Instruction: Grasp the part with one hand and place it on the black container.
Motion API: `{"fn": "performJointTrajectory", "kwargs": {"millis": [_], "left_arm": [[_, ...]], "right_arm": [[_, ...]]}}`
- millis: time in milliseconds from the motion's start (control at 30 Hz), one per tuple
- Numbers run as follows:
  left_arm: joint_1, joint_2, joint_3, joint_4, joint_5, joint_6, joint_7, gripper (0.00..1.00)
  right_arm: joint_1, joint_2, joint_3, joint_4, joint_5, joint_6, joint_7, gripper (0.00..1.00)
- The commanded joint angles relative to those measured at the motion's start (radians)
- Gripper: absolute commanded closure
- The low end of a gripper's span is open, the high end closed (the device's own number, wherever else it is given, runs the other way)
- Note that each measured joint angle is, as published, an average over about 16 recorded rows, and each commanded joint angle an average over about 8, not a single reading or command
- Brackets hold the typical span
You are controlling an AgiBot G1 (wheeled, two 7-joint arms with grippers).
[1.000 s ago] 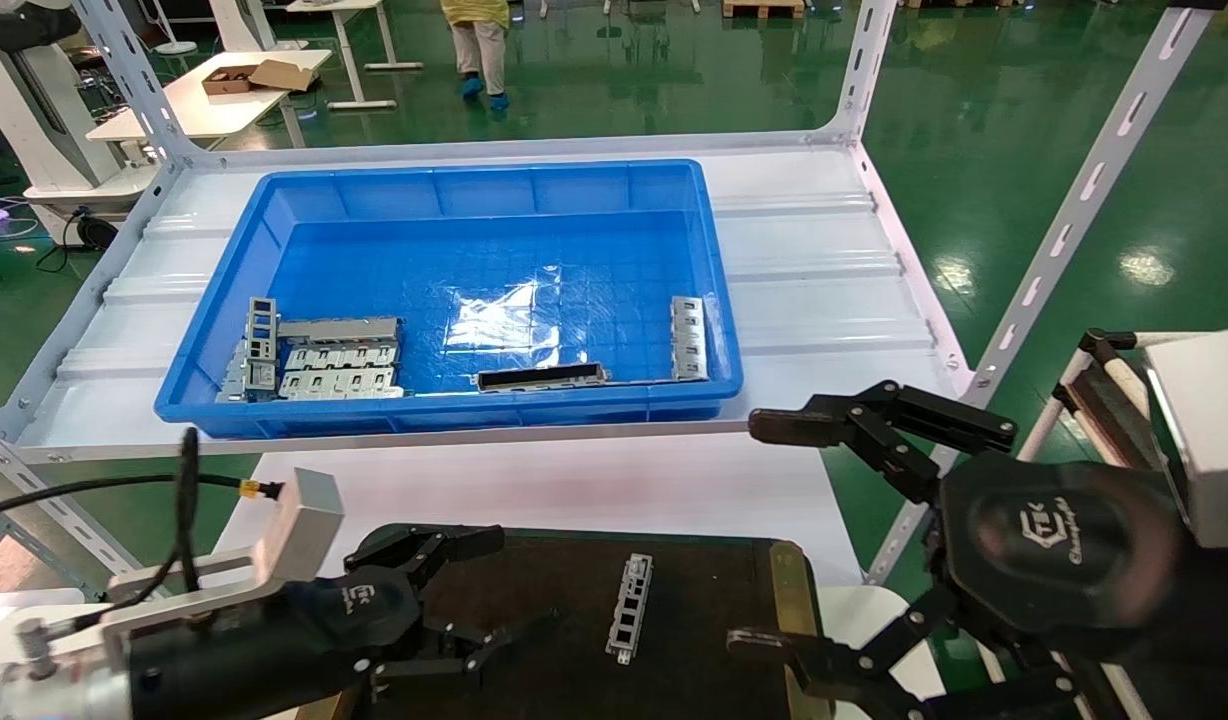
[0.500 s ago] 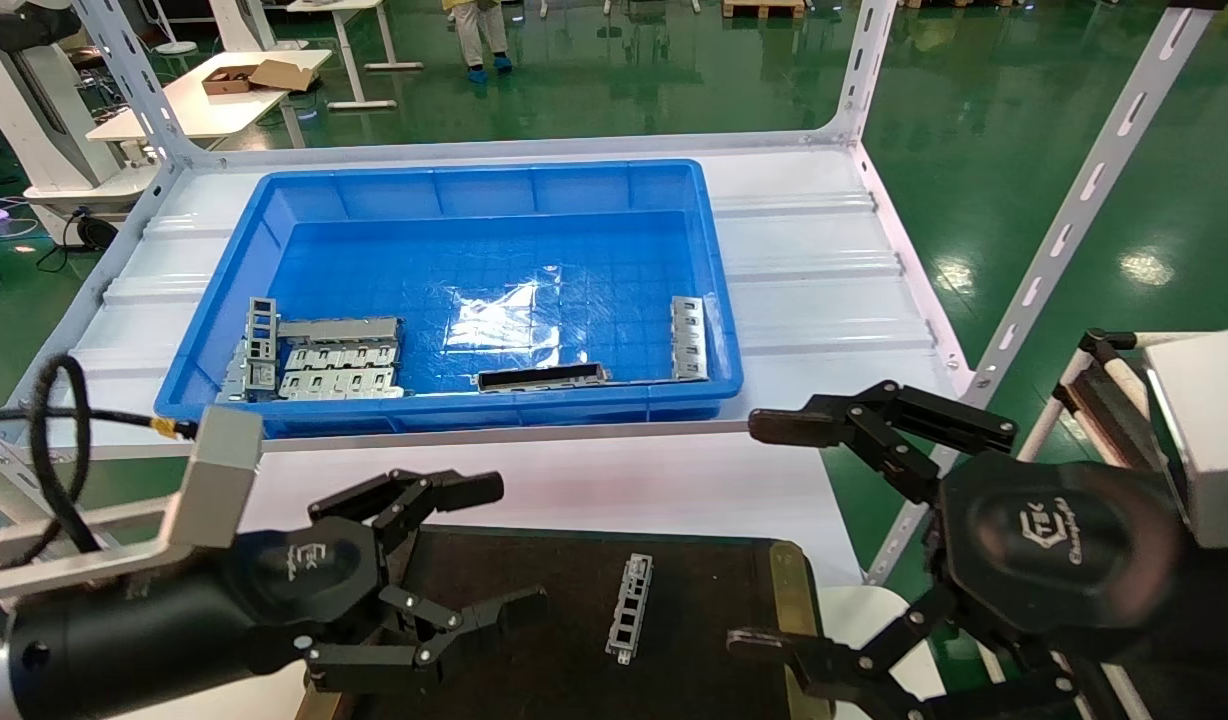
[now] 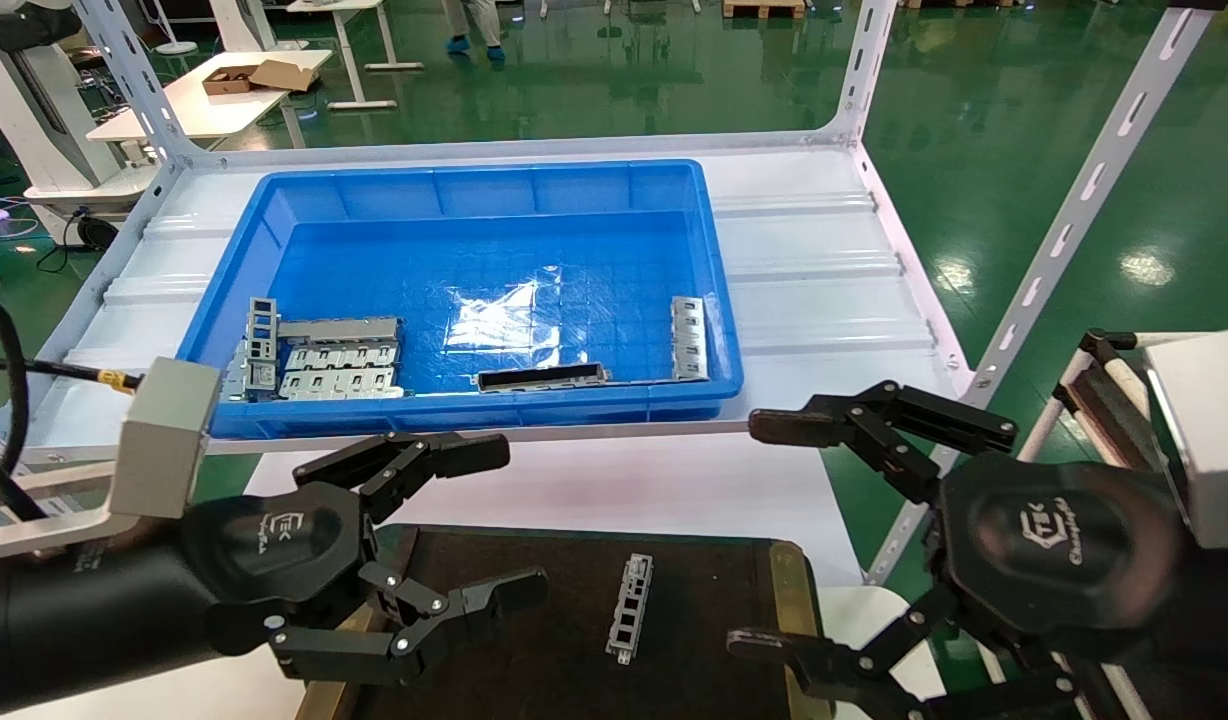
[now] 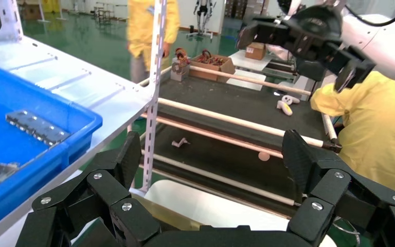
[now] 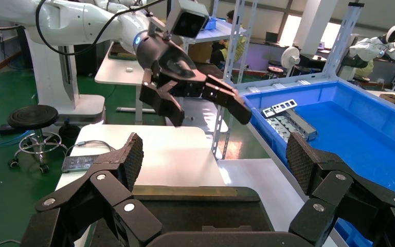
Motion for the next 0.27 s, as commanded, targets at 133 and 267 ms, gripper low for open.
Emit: {"fn": "performJointTrajectory", "kwargs": {"millis": [133, 267], "left_arm": [[-0.016, -0.001, -0.006, -0.002, -0.009, 0.018, -0.004, 0.0], [-0.023, -0.001, -0.008, -0.003, -0.012, 0.025, -0.005, 0.0]], "right_arm": [[0.0, 0.0, 0.0, 0.0, 0.0, 0.0, 0.0, 0.0], [0.0, 0.0, 0.0, 0.0, 0.0, 0.0, 0.0, 0.0]]}}
